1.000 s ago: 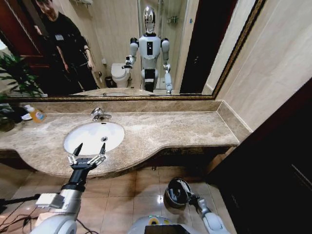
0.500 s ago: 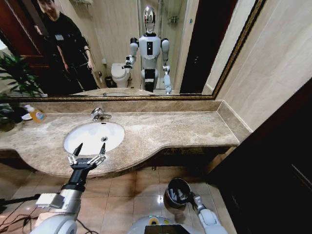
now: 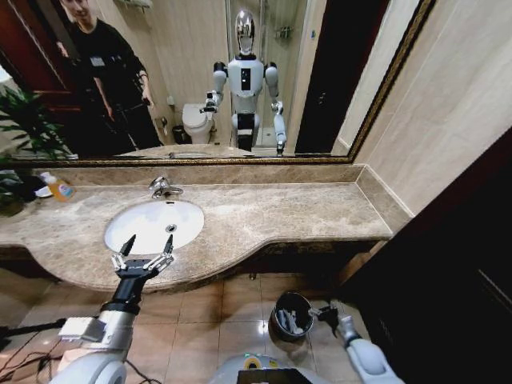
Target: Pick up the trash from the sink and place it in the trash bin.
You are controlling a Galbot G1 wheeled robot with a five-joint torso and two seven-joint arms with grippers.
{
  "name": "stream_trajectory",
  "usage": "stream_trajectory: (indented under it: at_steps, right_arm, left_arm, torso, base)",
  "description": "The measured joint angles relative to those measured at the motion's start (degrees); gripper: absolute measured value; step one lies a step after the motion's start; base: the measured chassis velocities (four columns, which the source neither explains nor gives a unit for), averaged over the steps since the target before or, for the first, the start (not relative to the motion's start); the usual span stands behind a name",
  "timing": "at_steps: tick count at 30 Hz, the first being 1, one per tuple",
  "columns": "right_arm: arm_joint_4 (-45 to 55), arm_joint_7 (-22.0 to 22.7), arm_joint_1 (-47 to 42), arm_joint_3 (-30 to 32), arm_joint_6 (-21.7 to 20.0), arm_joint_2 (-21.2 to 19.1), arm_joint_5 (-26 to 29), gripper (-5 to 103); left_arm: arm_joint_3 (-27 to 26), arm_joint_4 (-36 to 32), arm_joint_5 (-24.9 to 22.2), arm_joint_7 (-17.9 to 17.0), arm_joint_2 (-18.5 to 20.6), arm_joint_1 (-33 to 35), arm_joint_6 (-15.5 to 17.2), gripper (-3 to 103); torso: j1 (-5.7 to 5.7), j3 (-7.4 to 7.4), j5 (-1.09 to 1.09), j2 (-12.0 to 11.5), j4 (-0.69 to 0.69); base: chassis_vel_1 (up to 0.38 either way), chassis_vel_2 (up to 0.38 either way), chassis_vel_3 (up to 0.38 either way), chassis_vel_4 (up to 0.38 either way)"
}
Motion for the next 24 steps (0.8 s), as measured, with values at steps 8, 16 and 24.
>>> stream_trajectory:
  at_steps: [8, 16, 24]
  right_arm:
    - [16.53, 5.73, -4.32, 4.81, -1.4, -2.39, 8.19, 100]
    - [28.07, 5.99, -8.2, 8.31, 0.15, -1.91, 13.47, 100]
    - [36.2, 5.96, -8.41, 7.71, 2.14, 1.21, 15.24, 100]
  left_arm:
    - [0.0, 0.0, 0.0, 0.0, 0.0, 0.0, 0.0, 100]
    - [0.0, 0.0, 0.0, 0.0, 0.0, 0.0, 0.0, 100]
    - [0.0, 0.0, 0.0, 0.0, 0.0, 0.0, 0.0, 100]
  torso:
    - [0.0, 0.0, 0.01, 0.0, 0.01]
    - [0.0, 0.0, 0.01, 0.0, 0.0]
    - [0.0, 0.0, 0.0, 0.0, 0.0]
  base:
    - [0.0, 0.0, 0.0, 0.0]
    - [0.0, 0.0, 0.0, 0.0]
    - [0.0, 0.0, 0.0, 0.0]
